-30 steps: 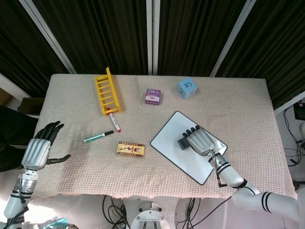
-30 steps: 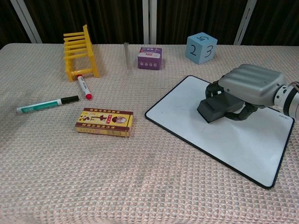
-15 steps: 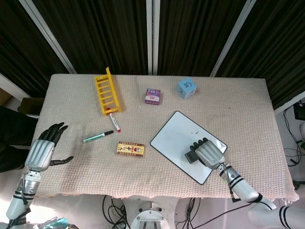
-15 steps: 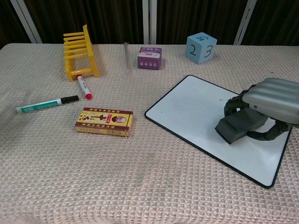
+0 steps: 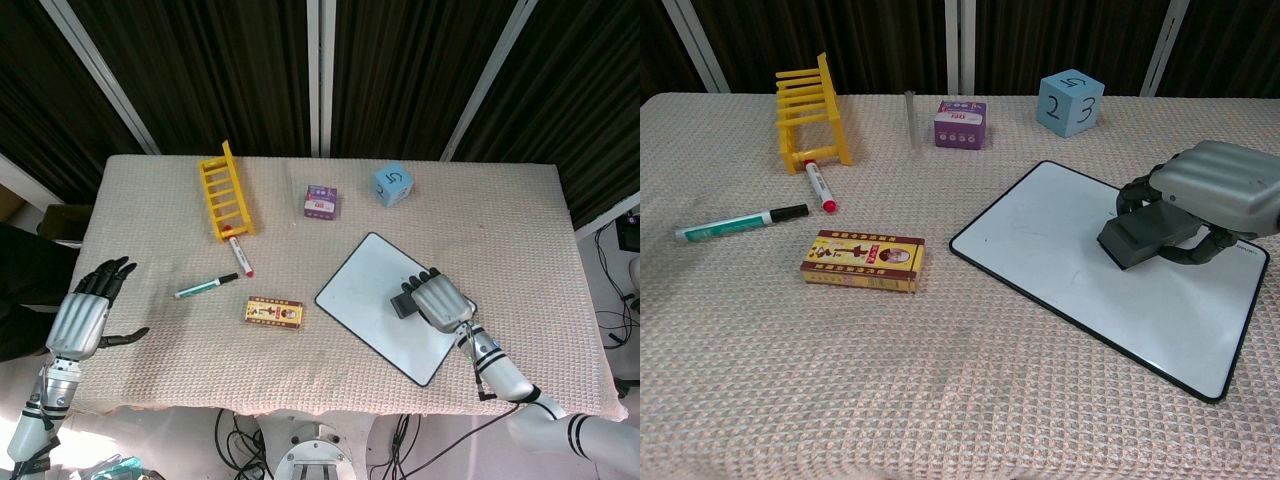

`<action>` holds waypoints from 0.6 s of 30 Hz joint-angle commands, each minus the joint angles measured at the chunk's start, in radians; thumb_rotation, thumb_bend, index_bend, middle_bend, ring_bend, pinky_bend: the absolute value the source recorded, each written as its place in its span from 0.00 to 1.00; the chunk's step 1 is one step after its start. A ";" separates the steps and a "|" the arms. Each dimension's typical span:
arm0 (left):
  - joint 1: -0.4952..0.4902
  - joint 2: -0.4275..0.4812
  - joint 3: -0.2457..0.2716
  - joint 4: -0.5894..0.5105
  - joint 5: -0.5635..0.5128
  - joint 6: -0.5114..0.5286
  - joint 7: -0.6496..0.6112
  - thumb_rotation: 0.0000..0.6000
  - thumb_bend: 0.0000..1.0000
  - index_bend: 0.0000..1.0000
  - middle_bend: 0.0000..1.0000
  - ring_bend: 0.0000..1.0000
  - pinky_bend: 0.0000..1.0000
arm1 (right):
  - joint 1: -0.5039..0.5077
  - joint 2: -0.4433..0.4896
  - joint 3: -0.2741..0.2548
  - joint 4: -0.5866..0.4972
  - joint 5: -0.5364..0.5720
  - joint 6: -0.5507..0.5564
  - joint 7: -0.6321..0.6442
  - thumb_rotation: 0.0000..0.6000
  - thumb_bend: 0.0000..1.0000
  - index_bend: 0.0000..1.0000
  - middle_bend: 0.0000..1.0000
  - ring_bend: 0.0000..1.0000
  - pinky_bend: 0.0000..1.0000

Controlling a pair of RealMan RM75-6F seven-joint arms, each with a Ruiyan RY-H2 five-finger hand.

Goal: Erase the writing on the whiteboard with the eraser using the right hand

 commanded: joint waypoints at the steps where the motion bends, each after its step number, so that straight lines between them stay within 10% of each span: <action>1: 0.004 0.007 -0.003 0.000 -0.006 0.004 -0.002 0.80 0.00 0.11 0.07 0.09 0.21 | 0.021 -0.031 0.029 0.046 0.023 -0.017 0.006 1.00 0.44 0.94 0.76 0.66 0.80; 18: 0.008 0.017 -0.011 0.020 -0.022 -0.001 -0.034 0.80 0.00 0.11 0.07 0.09 0.21 | 0.143 -0.175 0.097 0.206 0.052 -0.111 0.051 1.00 0.44 0.94 0.76 0.66 0.80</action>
